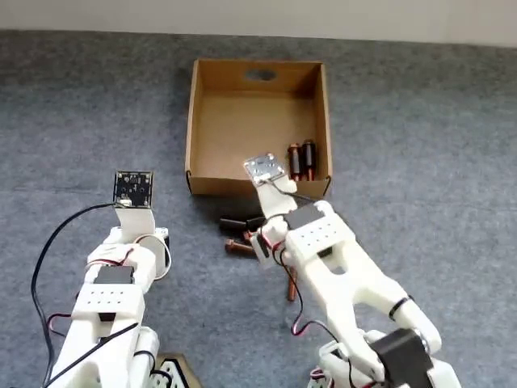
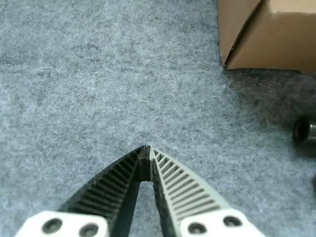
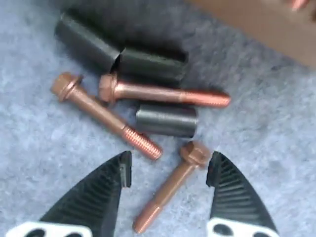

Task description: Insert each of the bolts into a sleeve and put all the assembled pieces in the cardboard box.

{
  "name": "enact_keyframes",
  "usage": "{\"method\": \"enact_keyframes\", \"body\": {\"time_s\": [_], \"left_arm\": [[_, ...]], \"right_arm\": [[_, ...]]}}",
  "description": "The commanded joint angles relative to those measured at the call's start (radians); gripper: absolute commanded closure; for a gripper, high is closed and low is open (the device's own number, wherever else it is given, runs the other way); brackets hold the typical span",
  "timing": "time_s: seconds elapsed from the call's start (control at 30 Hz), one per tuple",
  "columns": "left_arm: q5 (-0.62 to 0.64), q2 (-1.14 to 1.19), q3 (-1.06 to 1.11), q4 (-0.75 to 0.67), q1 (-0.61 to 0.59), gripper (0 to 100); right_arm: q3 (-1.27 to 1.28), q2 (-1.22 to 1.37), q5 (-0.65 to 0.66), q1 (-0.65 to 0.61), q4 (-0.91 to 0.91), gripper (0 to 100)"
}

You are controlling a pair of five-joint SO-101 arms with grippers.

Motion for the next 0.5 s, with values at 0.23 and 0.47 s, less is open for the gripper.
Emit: {"method": "enact_keyframes", "body": {"time_s": [0.23,0.47], "left_arm": [[-0.005,-0.004,-0.007,-0.015,0.013,98],[-0.005,-0.002,-0.007,-0.015,0.013,98]], "right_arm": [[-0.067,0.028,-0.009,0.016,-0.019,76.0],[-0.025,0.028,-0.009,0.008,-0.145,76.0]]}}
